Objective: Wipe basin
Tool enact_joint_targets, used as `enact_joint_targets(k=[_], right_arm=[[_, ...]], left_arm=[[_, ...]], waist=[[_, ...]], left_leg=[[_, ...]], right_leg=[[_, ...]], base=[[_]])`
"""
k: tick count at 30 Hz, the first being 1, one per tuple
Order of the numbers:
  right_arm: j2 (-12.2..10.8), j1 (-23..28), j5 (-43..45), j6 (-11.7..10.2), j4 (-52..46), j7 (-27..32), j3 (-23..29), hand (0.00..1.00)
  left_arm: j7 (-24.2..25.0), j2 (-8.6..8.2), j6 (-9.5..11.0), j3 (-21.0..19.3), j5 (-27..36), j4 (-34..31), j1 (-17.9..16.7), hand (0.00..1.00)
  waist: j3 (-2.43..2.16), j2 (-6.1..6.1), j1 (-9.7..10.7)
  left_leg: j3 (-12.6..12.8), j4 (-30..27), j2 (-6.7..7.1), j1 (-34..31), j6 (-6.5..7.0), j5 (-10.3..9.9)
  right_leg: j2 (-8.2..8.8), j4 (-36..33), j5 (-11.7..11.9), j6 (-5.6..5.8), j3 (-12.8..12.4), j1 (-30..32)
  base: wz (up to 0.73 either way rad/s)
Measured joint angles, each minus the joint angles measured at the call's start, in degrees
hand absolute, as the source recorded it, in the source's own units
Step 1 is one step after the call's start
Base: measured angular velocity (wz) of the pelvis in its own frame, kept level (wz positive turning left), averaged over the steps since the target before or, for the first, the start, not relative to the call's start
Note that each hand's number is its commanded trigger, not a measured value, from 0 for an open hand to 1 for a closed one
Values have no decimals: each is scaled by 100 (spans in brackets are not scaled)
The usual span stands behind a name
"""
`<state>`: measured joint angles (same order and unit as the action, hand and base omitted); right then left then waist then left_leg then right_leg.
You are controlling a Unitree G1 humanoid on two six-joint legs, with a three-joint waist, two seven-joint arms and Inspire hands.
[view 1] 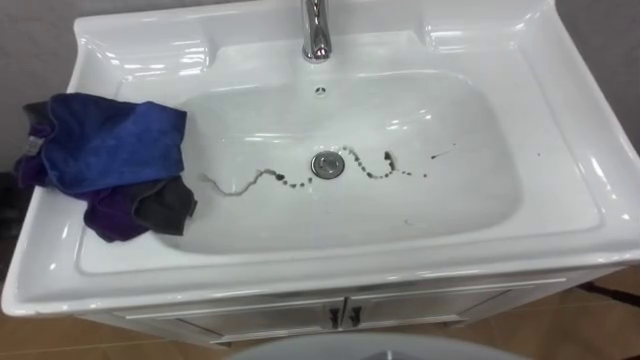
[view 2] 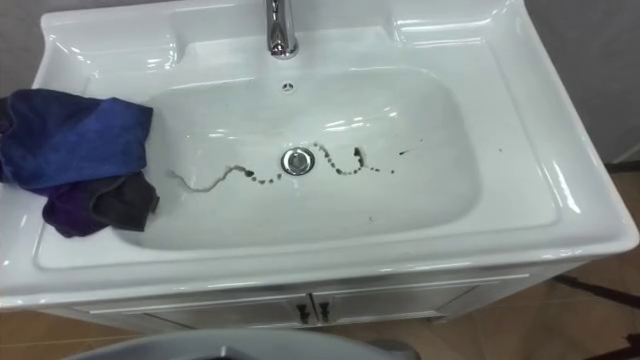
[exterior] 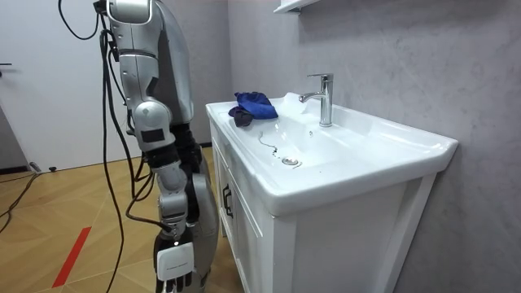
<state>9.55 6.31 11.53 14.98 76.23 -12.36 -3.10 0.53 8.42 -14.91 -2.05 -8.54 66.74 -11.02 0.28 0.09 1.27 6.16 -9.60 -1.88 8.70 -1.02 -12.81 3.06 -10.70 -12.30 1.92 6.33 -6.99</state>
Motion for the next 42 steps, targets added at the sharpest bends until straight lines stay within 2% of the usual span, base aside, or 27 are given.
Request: enact_joint_targets(k=[6, 10, 17, 20, 23, 28, 32, 33, 37, 40, 42], right_arm=[[0, 16, 1, 0, -6, 15, -1, 0], [0, 47, 4, 7, -80, -36, 2, 0], [0, 42, 7, 10, -75, -90, -2, 0], [5, 21, 7, 9, -66, -83, -12, 0], [26, 51, 6, 1, -73, -67, -14, 0], [76, -16, 7, -65, -111, 34, 0, 0], [163, -74, -33, -68, -114, 82, -16, 0], [174, -65, -57, -67, -105, 93, -7, 0], [246, -66, -90, -133, -92, 122, 52, 0], [285, -56, -199, -243, -94, 197, 48, 0], [288, -57, -189, -318, -93, 259, 47, 0]], left_arm=[[-24, 38, 5, -15, 0, 1, 6, 0], [-25, 31, 4, -121, 6, 7, -1, 0], [-31, 9, 3, -465, 59, 21, -104, 0], [-148, 2, -2, -481, 215, 51, -140, 0], [-271, -3, 11, -633, 468, 39, -182, 0], [-544, 12, 49, -999, 799, 25, -252, 0], [-1000, 44, 121, -1396, 1281, 25, -275, 0], [-1171, 58, 134, -1537, 1482, 24, -290, 0], [-1618, 99, 178, -2018, 1636, -40, -382, 0], [-2127, 187, 355, -2134, 1840, -176, -462, 0], [-2521, 245, 569, -2217, 1854, -278, -464, 0]], waist=[[5, -80, -4], [6, -76, -13], [-4, -15, -27], [-6, 6, -49], [-23, 49, -174], [-17, 123, -247], [-12, 189, -398], [-15, 184, -470], [-34, 144, -523], [-33, 127, -608], [-33, 134, -637]], left_leg=[[0, 0, 1, 57, 0, 0], [0, -1, 0, 55, -2, -2], [-60, 11, -7, 52, -13, -11], [-65, 11, -5, 54, -13, -11], [-26, 7, -7, 65, -13, -11], [-128, -1, -2, 31, -14, -11], [-168, 0, 4, 24, -14, -9], [-168, -5, 4, 13, -15, -9], [-229, -25, 34, -10, -12, -6], [-318, -71, 62, -61, -10, -6], [-394, -124, 71, -127, -10, -6]], right_leg=[[-1, 7, 0, 0, 5, -78], [-3, 29, -5, 0, 5, -88], [-8, 20, -5, -2, 36, -86], [-9, 5, -5, -3, 36, -86], [-10, 0, -3, -5, 32, -86], [-3, 4, -7, -8, 94, -115], [5, 1, -20, -14, 135, -119], [8, -4, -23, -16, 158, -118], [47, 2, -25, -10, 263, -119], [73, 0, -31, 1, 338, -127], [82, 4, -32, 3, 415, -127]], base=[[0], [0], [0], [0], [0], [7], [6], [4], [11], [14], [19]])
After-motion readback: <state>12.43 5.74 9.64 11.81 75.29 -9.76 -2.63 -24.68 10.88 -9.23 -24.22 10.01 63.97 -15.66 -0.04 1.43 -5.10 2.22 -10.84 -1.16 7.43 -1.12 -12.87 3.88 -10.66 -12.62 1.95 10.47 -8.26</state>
